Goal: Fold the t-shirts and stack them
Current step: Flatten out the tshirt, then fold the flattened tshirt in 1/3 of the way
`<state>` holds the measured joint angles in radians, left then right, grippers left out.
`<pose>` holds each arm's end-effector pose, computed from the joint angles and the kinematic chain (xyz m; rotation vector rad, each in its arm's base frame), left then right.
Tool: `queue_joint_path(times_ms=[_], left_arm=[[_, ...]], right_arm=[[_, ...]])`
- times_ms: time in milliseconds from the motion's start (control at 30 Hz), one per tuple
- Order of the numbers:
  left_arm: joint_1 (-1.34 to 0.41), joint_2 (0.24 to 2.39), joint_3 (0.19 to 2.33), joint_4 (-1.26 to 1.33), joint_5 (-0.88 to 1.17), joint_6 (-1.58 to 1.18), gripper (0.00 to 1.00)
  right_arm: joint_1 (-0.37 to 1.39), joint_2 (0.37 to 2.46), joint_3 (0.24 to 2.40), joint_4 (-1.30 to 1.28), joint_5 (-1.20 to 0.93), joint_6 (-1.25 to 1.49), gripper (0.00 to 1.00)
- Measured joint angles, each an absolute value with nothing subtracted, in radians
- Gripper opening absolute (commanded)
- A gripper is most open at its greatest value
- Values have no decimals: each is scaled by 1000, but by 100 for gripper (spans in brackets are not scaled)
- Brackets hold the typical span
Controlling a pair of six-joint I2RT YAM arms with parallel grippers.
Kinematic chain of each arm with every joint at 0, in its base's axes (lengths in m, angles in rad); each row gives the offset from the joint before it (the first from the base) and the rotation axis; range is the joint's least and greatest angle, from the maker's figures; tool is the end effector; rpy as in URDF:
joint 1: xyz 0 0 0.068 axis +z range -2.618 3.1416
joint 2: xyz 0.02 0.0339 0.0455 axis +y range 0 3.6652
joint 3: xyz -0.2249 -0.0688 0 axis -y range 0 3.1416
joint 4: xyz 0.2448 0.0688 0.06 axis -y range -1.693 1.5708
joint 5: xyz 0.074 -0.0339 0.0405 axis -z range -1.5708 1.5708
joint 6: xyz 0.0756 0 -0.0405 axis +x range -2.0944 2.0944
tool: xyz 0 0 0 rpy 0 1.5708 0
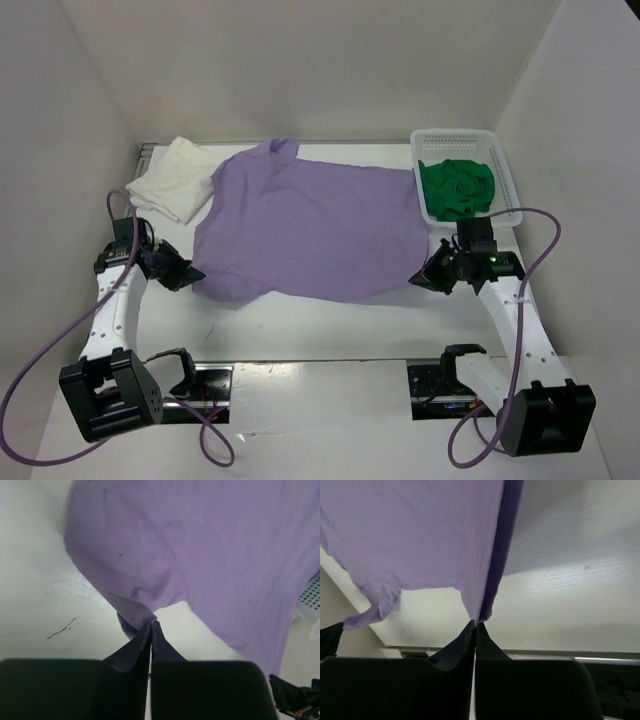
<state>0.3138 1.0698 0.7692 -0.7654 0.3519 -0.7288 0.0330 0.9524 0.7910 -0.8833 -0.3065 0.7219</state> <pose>0.2303 0.0473 0.1687 -1.2175 2.3647 -0.6034 0.2134 0.0299 0.1903 0.8030 2.5697 0.6532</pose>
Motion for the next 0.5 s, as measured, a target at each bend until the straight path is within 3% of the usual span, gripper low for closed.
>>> queue_joint_path(times_ms=[200, 500], left_arm=[[314, 1183, 954, -642, 373, -756, 0], [281, 1436, 1097, -413, 352, -839, 0]], right_arm=[[37, 985, 792, -884, -285, 759, 0], [35, 1367, 855, -695, -155, 765, 0]])
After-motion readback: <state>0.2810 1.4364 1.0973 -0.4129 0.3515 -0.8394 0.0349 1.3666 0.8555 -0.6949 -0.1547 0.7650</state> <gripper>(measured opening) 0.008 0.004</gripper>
